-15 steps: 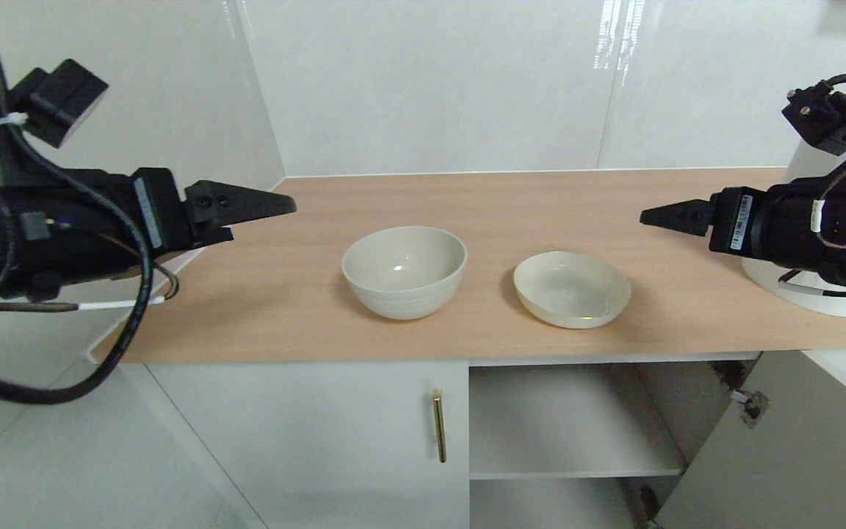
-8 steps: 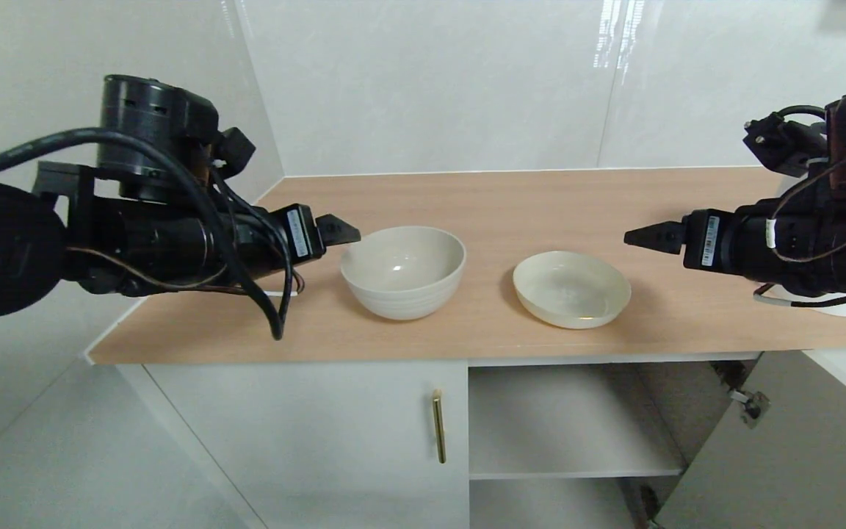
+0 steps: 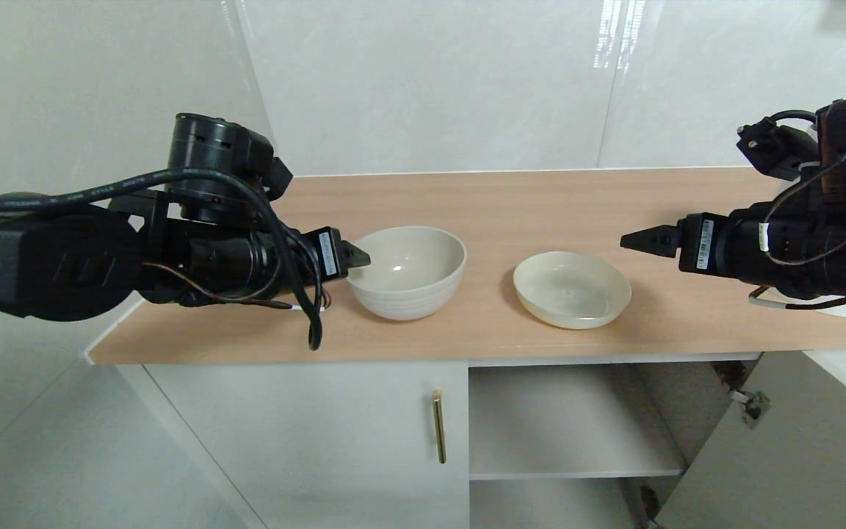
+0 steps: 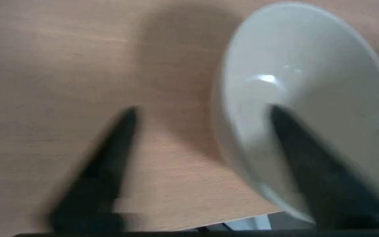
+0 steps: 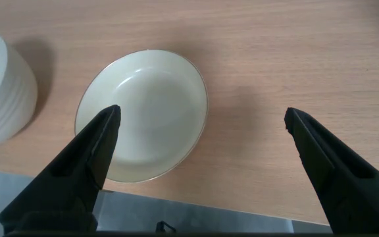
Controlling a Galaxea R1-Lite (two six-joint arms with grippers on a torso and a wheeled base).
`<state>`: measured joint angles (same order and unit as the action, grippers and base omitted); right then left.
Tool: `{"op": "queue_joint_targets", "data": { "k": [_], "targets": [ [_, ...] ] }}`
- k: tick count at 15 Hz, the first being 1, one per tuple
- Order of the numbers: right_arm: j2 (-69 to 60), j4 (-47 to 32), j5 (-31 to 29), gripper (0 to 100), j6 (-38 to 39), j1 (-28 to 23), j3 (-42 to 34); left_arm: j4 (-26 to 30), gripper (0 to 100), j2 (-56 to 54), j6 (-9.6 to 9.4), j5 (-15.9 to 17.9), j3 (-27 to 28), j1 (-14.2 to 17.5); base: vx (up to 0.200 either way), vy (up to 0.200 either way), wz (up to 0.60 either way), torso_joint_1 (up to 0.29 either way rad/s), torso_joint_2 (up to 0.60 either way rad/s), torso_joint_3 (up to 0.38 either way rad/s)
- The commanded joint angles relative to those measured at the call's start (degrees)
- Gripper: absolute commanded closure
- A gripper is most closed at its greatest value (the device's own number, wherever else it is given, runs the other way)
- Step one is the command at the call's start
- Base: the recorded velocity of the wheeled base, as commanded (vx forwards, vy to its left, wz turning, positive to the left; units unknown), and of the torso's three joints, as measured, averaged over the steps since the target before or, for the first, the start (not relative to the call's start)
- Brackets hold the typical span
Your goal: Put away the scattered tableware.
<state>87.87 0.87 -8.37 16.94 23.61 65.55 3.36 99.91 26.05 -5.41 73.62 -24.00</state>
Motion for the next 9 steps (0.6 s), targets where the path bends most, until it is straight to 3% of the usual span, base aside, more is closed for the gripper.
{"op": "queue_joint_targets", "data": {
  "k": [1, 7, 9],
  "targets": [
    [0.02, 0.01, 0.03, 0, -0.07, 0.03, 0.02, -0.11, 100, -0.16, 0.05, -0.04, -0.23, -0.34, 0.0, 0.0, 0.0, 0.0, 0.0, 0.0],
    [0.37, -0.07, -0.06, 0, -0.07, 0.03, 0.02, -0.11, 100, -4.55, 0.84, 0.31, -1.11, -0.69, 0.0, 0.0, 0.0, 0.0, 0.0, 0.0],
    [2.75, -0.34, -1.21, 0, -0.16, 0.03, 0.54, -0.2, 100, -8.6, 0.4, 4.8, -3.13, -1.22, 0.0, 0.0, 0.0, 0.0, 0.0, 0.0]
  ]
}}
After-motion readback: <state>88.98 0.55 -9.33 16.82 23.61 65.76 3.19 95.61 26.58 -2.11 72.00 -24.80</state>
